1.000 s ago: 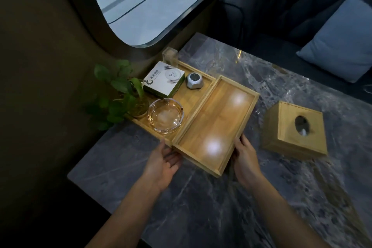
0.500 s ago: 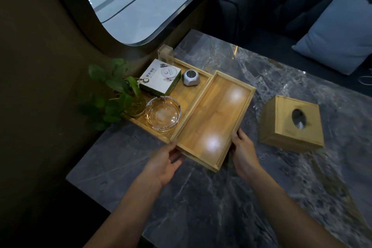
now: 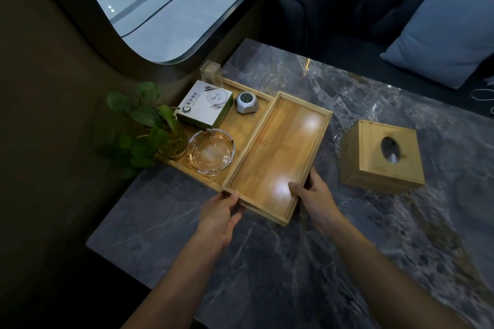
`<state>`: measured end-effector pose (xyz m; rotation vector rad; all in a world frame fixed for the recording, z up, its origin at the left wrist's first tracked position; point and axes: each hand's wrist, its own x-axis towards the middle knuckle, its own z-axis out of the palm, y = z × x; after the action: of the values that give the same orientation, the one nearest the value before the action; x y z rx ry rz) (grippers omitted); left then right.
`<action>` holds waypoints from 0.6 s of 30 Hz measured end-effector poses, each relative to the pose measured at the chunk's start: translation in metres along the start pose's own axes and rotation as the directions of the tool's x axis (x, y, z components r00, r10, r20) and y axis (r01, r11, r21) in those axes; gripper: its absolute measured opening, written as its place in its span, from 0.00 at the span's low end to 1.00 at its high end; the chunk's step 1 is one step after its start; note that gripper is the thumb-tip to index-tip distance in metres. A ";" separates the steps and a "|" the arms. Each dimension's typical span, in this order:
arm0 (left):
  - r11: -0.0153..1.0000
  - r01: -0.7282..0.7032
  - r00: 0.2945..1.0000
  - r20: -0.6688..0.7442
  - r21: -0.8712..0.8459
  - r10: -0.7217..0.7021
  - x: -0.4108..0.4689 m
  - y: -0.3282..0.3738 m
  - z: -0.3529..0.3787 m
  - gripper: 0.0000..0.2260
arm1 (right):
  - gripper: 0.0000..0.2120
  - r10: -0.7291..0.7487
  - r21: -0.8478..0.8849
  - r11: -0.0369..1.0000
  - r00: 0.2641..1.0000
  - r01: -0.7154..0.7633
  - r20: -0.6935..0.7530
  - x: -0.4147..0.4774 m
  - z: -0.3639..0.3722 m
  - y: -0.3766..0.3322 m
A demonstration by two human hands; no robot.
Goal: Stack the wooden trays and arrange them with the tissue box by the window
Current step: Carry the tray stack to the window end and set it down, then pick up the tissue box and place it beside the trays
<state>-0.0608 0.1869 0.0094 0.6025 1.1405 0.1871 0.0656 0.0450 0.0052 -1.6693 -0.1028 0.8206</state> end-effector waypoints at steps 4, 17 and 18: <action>1.000 -0.002 1.000 -0.016 0.027 0.003 0.000 0.000 0.000 0.07 | 0.31 -0.002 -0.030 1.000 1.000 0.002 -0.001 0.000 -0.001 -0.001; 0.686 -0.578 0.798 0.134 0.441 0.587 -0.061 0.020 0.063 0.05 | 0.14 -0.226 -0.528 0.838 0.968 0.136 -0.109 -0.009 -0.048 -0.053; 0.611 -0.643 0.759 0.274 0.463 0.591 -0.065 0.018 0.081 0.06 | 0.13 -0.318 -0.565 0.804 0.938 0.188 -0.141 -0.011 -0.057 -0.059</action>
<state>-0.0126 0.1450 0.0937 1.5060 0.8384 0.4399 0.1108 0.0099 0.0651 -2.2187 -0.4268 0.3973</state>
